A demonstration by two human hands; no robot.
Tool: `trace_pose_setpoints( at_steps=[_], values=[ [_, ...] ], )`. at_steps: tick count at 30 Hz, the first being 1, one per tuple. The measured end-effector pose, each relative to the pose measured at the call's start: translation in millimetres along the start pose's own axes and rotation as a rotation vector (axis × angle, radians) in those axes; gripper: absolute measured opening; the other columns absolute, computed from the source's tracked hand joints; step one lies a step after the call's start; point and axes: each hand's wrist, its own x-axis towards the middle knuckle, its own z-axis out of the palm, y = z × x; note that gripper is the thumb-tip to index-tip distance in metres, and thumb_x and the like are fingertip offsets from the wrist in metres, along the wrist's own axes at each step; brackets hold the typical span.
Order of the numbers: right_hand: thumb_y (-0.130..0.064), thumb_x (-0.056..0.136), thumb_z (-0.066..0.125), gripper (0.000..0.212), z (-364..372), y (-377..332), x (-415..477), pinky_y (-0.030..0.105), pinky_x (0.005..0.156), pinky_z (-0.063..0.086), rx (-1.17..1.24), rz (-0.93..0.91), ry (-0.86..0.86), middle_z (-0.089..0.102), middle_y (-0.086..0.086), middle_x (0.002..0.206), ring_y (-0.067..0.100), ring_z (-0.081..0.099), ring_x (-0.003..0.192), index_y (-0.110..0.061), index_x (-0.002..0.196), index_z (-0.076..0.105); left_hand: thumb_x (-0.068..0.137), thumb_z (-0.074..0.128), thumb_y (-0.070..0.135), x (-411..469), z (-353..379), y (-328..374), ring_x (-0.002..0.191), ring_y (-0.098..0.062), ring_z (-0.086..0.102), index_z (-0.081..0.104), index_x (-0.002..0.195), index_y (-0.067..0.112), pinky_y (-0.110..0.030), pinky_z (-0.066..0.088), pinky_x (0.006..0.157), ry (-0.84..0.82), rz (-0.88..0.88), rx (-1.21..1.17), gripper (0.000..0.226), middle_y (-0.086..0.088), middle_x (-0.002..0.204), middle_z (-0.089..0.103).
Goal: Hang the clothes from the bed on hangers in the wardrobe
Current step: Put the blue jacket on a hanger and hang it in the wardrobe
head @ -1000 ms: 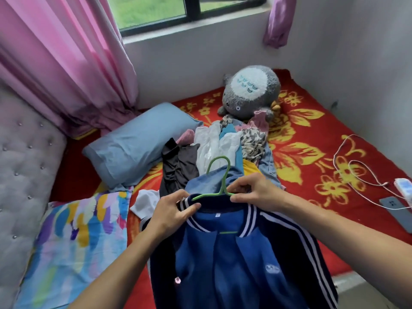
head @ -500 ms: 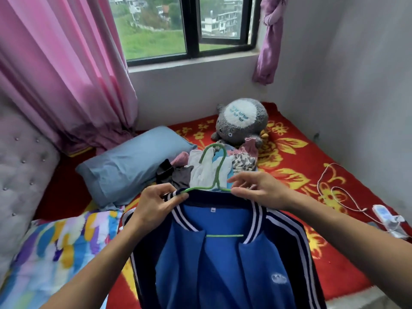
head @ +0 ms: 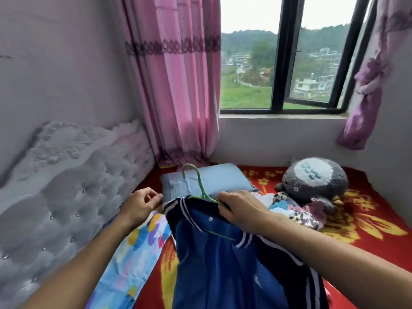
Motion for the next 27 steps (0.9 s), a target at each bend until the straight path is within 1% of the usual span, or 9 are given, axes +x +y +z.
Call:
trace_pose_setpoints(
  at_steps=[3, 5, 7, 9, 13, 16, 19, 23, 27],
  values=[
    [-0.027, 0.095, 0.045, 0.021, 3.3, -18.3, -26.0, 0.042, 0.072, 0.033, 0.013, -0.118, -0.026, 0.064, 0.011, 0.081, 0.033, 0.056, 0.076, -0.011, 0.083, 0.050, 0.091, 0.061, 0.038, -68.7, -11.3, -18.7, 0.077, -0.022, 0.061, 0.065, 0.079, 0.023, -0.029, 0.042, 0.064, 0.039, -0.167, 0.126, 0.020, -0.001, 0.077, 0.066],
    [-0.030, 0.094, 0.045, 0.020, 3.0, -33.4, -46.4, 0.045, 0.072, 0.039, 0.079, -0.220, -0.028, 0.065, 0.013, 0.082, 0.036, 0.057, 0.078, -0.012, 0.086, 0.049, 0.090, 0.061, 0.038, -125.3, -13.6, -29.3, 0.075, -0.022, 0.059, 0.060, 0.073, 0.026, -0.029, 0.040, 0.064, 0.057, -0.275, 0.175, 0.021, -0.001, 0.077, 0.065],
    [-0.033, 0.093, 0.044, 0.019, 3.7, -55.6, -67.6, 0.046, 0.069, 0.046, 0.156, -0.322, -0.055, 0.065, 0.015, 0.082, 0.038, 0.057, 0.078, -0.015, 0.089, 0.050, 0.090, 0.061, 0.037, -188.7, -16.6, -37.2, 0.076, -0.021, 0.059, 0.060, 0.076, 0.024, -0.027, 0.038, 0.063, 0.052, -0.379, 0.228, 0.019, -0.002, 0.080, 0.066],
    [-0.032, 0.093, 0.045, 0.021, 3.8, -88.7, -89.0, 0.044, 0.068, 0.044, 0.204, -0.426, -0.076, 0.064, 0.017, 0.084, 0.039, 0.056, 0.081, -0.012, 0.092, 0.052, 0.090, 0.062, 0.036, -256.2, -29.2, -41.7, 0.082, -0.024, 0.062, 0.061, 0.079, 0.022, -0.027, 0.039, 0.063, 0.055, -0.475, 0.296, 0.018, -0.004, 0.082, 0.066],
    [-0.031, 0.096, 0.045, 0.026, 4.4, -171.3, -127.6, 0.045, 0.072, 0.041, 0.282, -0.641, -0.127, 0.064, 0.018, 0.088, 0.037, 0.056, 0.084, -0.007, 0.091, 0.055, 0.089, 0.062, 0.036, -394.2, -78.2, -41.3, 0.079, -0.023, 0.063, 0.060, 0.075, 0.022, -0.028, 0.038, 0.062, 0.112, -0.654, 0.347, 0.020, 0.003, 0.072, 0.061],
    [-0.033, 0.098, 0.046, 0.029, 6.8, -238.9, -156.2, 0.046, 0.074, 0.042, 0.337, -0.741, -0.206, 0.065, 0.017, 0.088, 0.036, 0.057, 0.085, -0.006, 0.091, 0.056, 0.089, 0.058, 0.045, -491.4, -122.8, -30.5, 0.082, -0.024, 0.062, 0.066, 0.081, 0.019, -0.030, 0.047, 0.067, 0.220, -0.818, 0.456, 0.028, 0.000, 0.082, 0.066],
    [-0.036, 0.098, 0.046, 0.031, 8.3, -304.0, -189.5, 0.044, 0.073, 0.043, 0.332, -0.827, -0.250, 0.066, 0.015, 0.091, 0.036, 0.057, 0.088, -0.008, 0.092, 0.057, 0.089, 0.059, 0.041, -575.7, -160.6, -17.7, 0.087, -0.024, 0.064, 0.069, 0.088, 0.018, -0.029, 0.049, 0.070, 0.278, -0.944, 0.520, 0.024, -0.003, 0.091, 0.068],
    [-0.036, 0.099, 0.043, 0.031, 11.3, -388.3, -233.1, 0.042, 0.070, 0.043, 0.323, -0.942, -0.273, 0.066, 0.015, 0.093, 0.036, 0.057, 0.089, -0.009, 0.096, 0.057, 0.087, 0.059, 0.048, -674.0, -197.0, -8.5, 0.085, -0.021, 0.063, 0.062, 0.081, 0.031, -0.030, 0.048, 0.069, 0.357, -1.049, 0.571, 0.019, 0.000, 0.095, 0.067],
    [-0.038, 0.099, 0.040, 0.030, 20.2, -474.7, -269.5, 0.037, 0.065, 0.040, 0.330, -1.006, -0.271, 0.065, 0.011, 0.091, 0.034, 0.059, 0.087, -0.013, 0.098, 0.058, 0.091, 0.056, 0.044, -756.1, -227.7, -8.2, 0.090, -0.023, 0.064, 0.064, 0.092, 0.026, -0.031, 0.051, 0.072, 0.346, -1.121, 0.595, 0.020, -0.003, 0.098, 0.068]
  ],
)
